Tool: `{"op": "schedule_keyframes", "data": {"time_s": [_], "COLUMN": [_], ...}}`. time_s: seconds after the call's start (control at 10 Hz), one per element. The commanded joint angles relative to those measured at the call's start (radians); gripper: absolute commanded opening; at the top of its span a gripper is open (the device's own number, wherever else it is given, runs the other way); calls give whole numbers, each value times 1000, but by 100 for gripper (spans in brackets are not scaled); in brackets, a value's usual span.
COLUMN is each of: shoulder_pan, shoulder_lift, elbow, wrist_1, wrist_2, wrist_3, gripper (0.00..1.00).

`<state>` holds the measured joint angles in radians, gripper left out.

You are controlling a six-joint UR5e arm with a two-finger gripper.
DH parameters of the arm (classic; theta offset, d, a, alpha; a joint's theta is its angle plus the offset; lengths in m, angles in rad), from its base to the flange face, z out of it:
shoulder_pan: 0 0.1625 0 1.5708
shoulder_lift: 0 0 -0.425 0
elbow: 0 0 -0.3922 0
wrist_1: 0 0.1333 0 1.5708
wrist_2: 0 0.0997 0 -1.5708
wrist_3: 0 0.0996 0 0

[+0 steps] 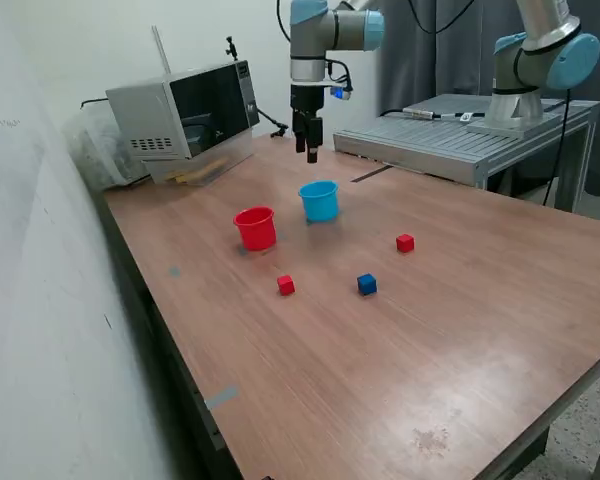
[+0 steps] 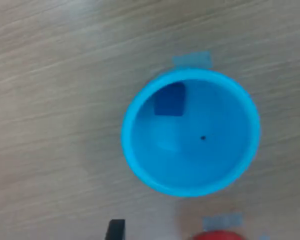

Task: Place red objects in the red bin, and blue objects in the blue bin.

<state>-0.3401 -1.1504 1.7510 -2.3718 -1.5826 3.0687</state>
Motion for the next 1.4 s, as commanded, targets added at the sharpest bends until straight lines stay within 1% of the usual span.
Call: {"op": "schedule_keyframes", "data": {"time_s": [0.0,0.1,0.2,0.3,0.4,0.5,0.6,0.7,0.8,0.9,1.0,1.1,1.2,1.3], "shoulder_pan": [132,198,264,323,399,442,449,470,527,547,550,558,558,559], "shoulder_lift": [-162,-217,-270,-300,-313,-302,-273,-229,-160,-90,-10,73,175,248], "elbow": [15,-5,-43,-91,-143,-190,-235,-282,-336,-375,-408,-424,-423,-429], "wrist_1": [153,208,279,354,402,405,404,404,404,399,390,364,285,246], "wrist_2": [4,1,1,3,1,0,-1,4,3,6,7,7,6,4], "wrist_3": [5,8,21,60,124,184,250,319,378,431,453,453,453,453], "gripper": [100,100,100,100,100,100,100,100,100,100,100,100,100,100]}}
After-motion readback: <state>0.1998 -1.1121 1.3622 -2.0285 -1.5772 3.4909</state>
